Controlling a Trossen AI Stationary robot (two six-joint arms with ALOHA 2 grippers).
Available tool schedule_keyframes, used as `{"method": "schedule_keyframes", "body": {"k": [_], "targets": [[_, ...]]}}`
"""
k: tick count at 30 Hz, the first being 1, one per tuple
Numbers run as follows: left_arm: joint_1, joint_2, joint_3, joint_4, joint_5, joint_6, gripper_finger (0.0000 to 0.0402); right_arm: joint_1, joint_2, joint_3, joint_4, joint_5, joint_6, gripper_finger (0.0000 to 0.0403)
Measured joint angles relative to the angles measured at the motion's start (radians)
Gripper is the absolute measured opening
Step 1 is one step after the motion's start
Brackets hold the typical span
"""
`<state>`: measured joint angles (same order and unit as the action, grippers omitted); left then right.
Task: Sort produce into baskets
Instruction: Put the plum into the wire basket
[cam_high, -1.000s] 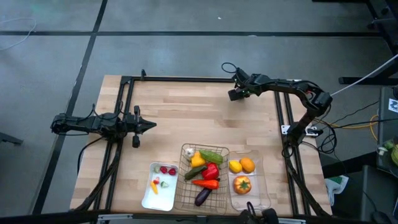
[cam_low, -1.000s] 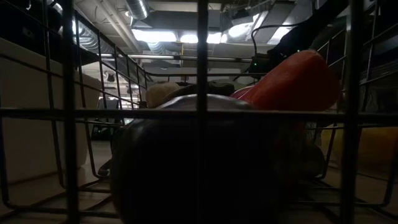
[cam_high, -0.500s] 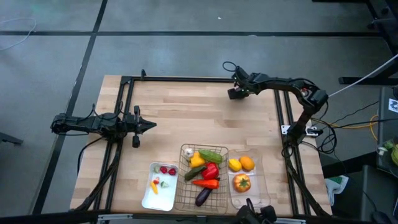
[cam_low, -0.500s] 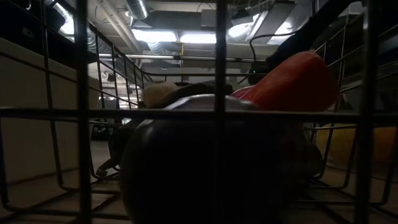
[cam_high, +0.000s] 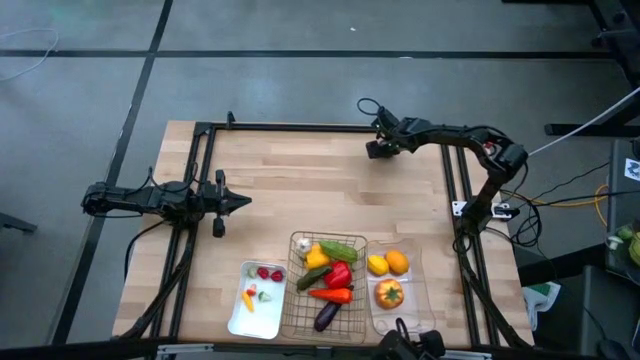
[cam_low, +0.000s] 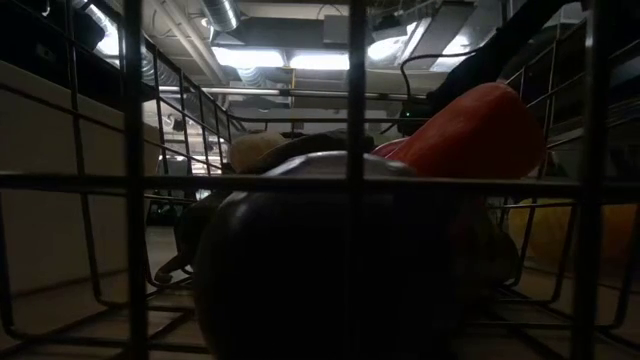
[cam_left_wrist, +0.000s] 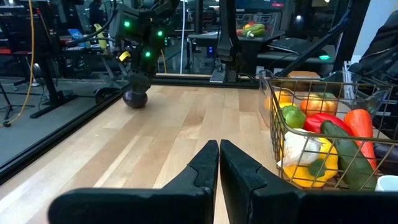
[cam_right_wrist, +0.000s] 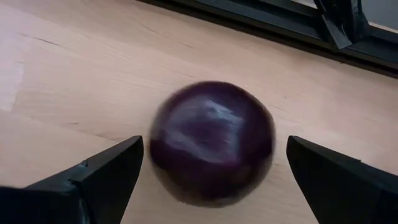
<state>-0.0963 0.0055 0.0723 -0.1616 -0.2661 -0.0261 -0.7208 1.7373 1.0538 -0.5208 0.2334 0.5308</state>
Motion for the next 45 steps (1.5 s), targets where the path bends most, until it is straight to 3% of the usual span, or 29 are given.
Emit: {"method": "schedule_keyframes", "body": {"k": [11, 25, 45], "targets": [[0.000, 0.000, 0.000, 0.000, 0.000, 0.000, 0.0013, 0.000, 0.001, 0.000, -0.001, 0.007, 0.014, 0.0387], [0.000, 0.000, 0.000, 0.000, 0.000, 0.000, 0.0013, 0.001, 0.001, 0.000, -0.002, 0.003, 0.015, 0.0274], [0.000, 0.000, 0.000, 0.000, 0.000, 0.000, 0.0013, 0.024, -0.071, -0.001, -0.057, -0.027, 0.014, 0.0276]]}}
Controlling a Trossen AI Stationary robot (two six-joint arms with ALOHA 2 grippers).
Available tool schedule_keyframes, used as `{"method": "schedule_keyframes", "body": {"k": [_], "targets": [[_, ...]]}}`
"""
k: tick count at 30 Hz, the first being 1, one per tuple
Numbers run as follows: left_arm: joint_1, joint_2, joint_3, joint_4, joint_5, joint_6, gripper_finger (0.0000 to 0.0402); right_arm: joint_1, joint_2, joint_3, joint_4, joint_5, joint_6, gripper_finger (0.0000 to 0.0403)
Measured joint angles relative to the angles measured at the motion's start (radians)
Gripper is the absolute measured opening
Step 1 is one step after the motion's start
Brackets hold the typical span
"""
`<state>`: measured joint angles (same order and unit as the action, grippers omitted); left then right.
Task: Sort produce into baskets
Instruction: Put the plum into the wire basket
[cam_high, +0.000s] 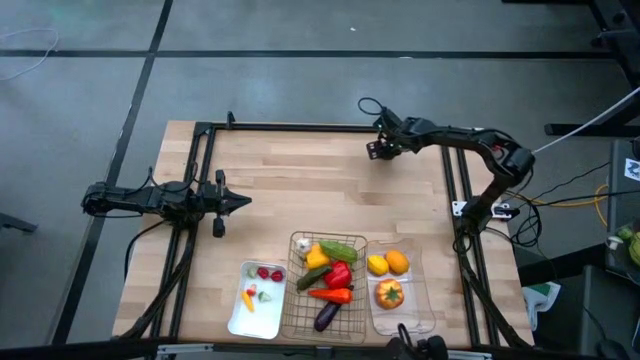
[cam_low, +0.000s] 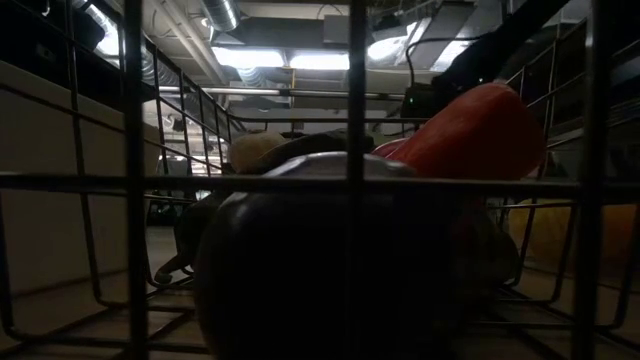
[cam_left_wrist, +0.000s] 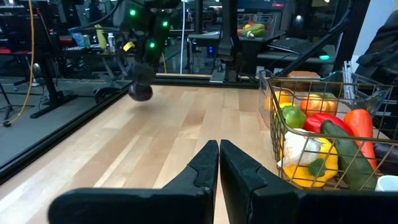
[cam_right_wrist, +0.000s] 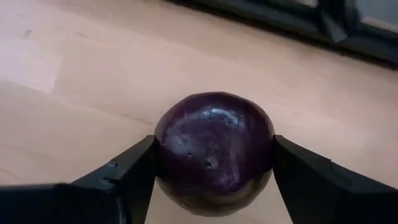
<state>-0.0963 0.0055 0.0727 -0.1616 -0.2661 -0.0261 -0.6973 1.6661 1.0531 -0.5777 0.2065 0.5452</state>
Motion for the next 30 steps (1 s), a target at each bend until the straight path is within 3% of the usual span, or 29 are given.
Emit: {"method": "schedule_keyframes", "body": {"k": [16, 30], "targets": [[0.000, 0.000, 0.000, 0.000, 0.000, 0.000, 0.0013, 0.162, -0.206, 0.000, -0.056, 0.063, 0.025, 0.0276], [0.000, 0.000, 0.000, 0.000, 0.000, 0.000, 0.0013, 0.419, -0.285, 0.000, -0.012, 0.063, 0.121, 0.0276]]}}
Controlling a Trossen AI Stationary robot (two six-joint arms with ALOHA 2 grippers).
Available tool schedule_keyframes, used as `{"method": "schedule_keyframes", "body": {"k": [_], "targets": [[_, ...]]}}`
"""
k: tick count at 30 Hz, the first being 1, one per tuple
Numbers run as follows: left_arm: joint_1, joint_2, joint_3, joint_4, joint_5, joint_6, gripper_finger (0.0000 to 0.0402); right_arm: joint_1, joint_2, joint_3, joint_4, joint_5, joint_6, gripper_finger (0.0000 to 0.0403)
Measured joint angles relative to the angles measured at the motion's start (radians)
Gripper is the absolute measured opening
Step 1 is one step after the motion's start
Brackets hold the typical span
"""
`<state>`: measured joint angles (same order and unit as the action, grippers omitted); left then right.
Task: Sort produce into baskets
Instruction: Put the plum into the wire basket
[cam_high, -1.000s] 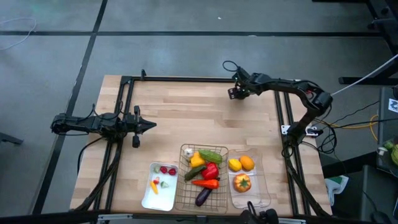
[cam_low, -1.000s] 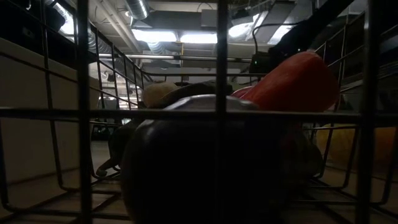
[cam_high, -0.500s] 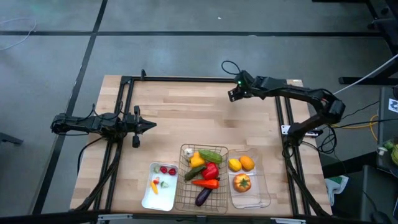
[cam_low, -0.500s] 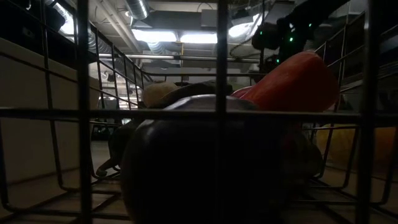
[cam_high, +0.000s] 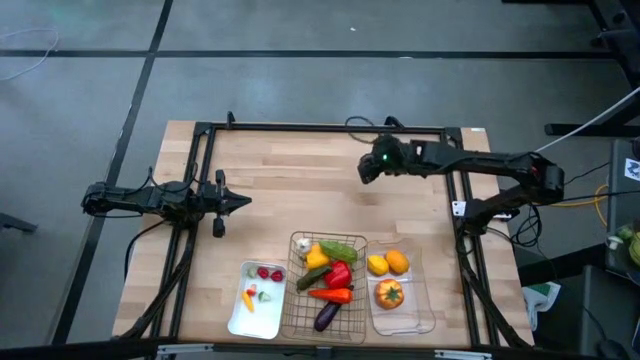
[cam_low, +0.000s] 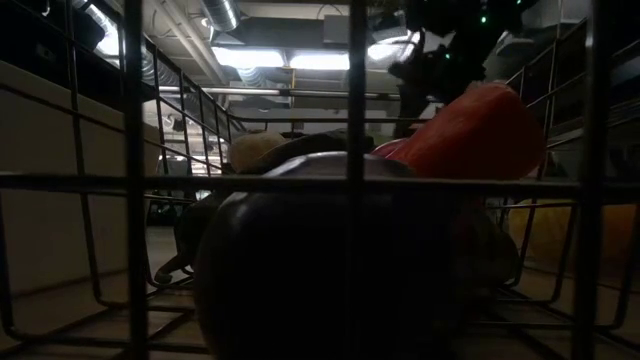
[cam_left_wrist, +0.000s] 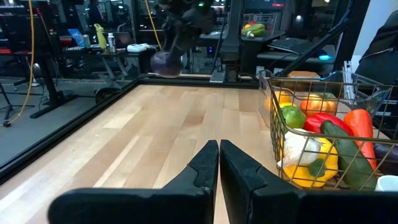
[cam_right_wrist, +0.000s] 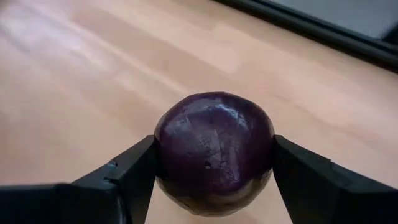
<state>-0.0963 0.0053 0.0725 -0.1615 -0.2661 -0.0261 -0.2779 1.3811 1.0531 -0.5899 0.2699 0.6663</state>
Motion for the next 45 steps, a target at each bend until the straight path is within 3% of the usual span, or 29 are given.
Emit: {"method": "schedule_keyframes", "body": {"k": [16, 23, 34, 45], "targets": [[0.000, 0.000, 0.000, 0.000, 0.000, 0.000, 0.0013, 0.364, 0.002, 0.000, 0.227, 0.003, 0.011, 0.0276], [0.000, 0.000, 0.000, 0.000, 0.000, 0.000, 0.0013, 0.527, 0.022, 0.001, 0.325, 0.067, 0.010, 0.0276], [0.000, 0.000, 0.000, 0.000, 0.000, 0.000, 0.0013, 0.728, 0.186, 0.001, 0.616, 0.087, 0.031, 0.0276], [0.000, 0.000, 0.000, 0.000, 0.000, 0.000, 0.0013, 0.831, 0.372, 0.001, 0.882, 0.086, 0.145, 0.0276]]}}
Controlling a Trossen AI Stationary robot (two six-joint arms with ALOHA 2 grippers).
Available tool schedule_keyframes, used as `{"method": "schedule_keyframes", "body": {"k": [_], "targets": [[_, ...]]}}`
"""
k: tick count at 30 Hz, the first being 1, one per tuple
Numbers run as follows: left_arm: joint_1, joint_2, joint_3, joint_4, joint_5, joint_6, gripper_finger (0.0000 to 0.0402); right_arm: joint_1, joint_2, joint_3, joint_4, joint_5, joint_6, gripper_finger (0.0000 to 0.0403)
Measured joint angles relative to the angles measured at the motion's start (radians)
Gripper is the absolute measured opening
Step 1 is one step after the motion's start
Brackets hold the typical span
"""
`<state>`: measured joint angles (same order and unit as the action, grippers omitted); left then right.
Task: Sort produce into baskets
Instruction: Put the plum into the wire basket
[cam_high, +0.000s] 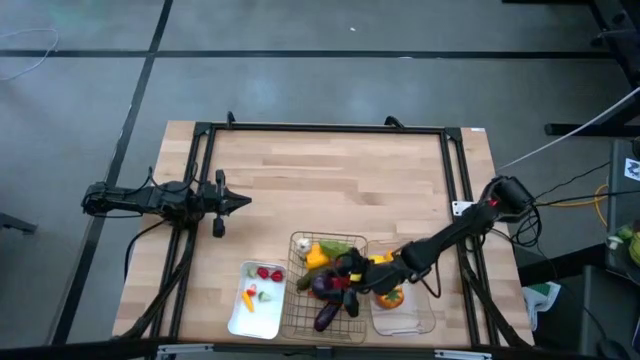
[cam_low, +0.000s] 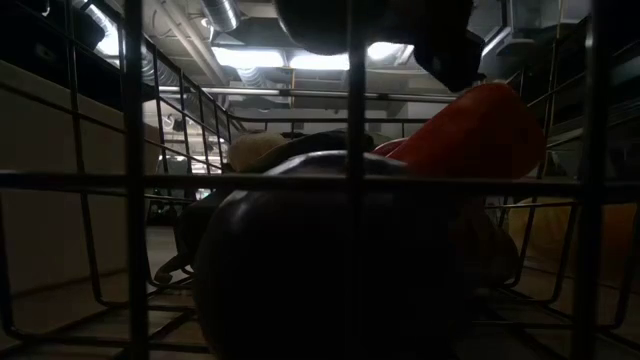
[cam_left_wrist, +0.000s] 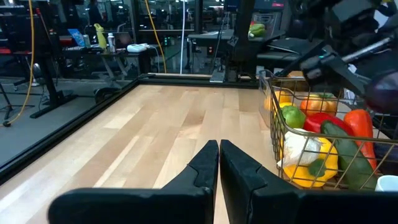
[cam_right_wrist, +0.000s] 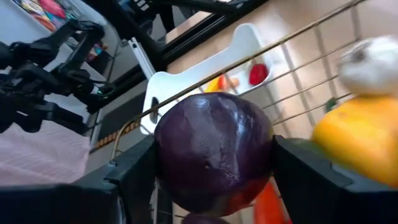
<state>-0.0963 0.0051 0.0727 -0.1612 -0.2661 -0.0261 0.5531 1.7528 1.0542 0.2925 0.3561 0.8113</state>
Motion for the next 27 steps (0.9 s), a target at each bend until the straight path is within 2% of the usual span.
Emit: {"method": "schedule_keyframes", "body": {"k": [9, 27], "targets": [[0.000, 0.000, 0.000, 0.000, 0.000, 0.000, 0.0013, 0.017, 0.085, 0.000, 0.055, 0.000, 0.080, 0.0288], [0.000, 0.000, 0.000, 0.000, 0.000, 0.000, 0.0013, 0.016, 0.093, 0.000, 0.041, -0.008, 0.101, 0.0294]]}}
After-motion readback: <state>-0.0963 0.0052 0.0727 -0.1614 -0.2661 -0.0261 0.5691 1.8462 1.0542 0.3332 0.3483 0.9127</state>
